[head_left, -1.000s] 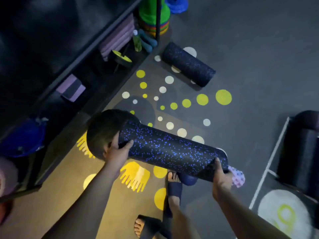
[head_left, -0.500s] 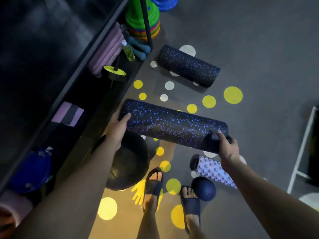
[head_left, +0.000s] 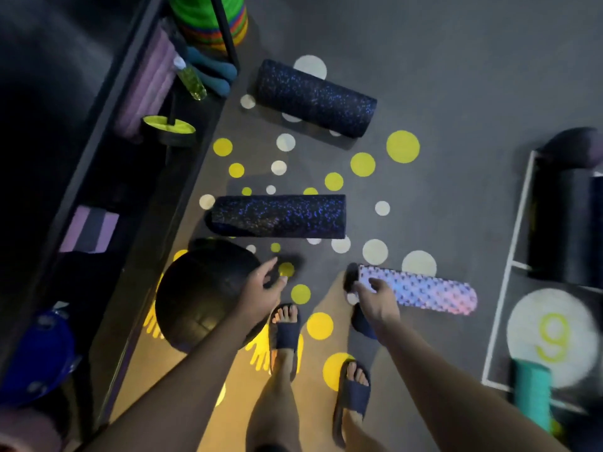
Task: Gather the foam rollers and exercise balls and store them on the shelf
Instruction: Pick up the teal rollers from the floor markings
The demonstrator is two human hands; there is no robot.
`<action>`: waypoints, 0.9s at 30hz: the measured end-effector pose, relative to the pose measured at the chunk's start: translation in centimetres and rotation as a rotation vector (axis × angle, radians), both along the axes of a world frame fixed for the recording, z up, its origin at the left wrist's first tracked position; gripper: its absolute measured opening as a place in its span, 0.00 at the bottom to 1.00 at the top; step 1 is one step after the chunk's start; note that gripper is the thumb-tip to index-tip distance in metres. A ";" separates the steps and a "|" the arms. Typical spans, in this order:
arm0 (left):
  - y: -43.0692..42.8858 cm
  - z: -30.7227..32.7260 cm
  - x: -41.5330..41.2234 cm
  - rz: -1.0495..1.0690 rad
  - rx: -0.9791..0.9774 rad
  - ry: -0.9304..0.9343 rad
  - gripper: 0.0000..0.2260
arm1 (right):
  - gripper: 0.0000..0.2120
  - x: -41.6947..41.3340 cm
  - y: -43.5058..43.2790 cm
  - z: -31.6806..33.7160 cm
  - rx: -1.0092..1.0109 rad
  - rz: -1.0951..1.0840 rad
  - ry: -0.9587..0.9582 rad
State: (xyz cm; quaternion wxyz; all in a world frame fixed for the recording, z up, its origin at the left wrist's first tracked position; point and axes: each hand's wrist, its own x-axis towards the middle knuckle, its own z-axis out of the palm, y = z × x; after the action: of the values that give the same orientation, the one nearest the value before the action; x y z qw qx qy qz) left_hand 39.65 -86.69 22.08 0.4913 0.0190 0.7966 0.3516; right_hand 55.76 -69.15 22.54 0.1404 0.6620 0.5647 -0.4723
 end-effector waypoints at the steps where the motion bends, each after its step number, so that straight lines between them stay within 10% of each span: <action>1: 0.3 -0.4 0.8 -0.029 0.001 -0.021 0.24 | 0.22 1.0 -0.1 -0.1 -0.005 -0.001 -0.023; 11: 9.1 -8.7 11.8 -0.644 -0.122 0.057 0.26 | 0.24 17.5 4.5 -8.2 0.018 0.241 -0.230; 21: 22.8 -34.8 22.4 -1.619 -0.114 0.681 0.60 | 0.69 25.4 3.0 -33.5 -0.243 0.363 -0.256; 27: 24.1 -40.1 22.9 -1.529 -0.089 0.868 0.59 | 0.63 25.4 0.3 -40.8 0.052 0.199 -0.152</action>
State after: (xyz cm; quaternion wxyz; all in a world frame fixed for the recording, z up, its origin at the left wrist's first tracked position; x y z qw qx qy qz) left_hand 62.53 -62.63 -18.05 0.2463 0.6598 0.6953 -0.1432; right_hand 81.14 -68.85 -18.24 0.2118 0.6400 0.6275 -0.3897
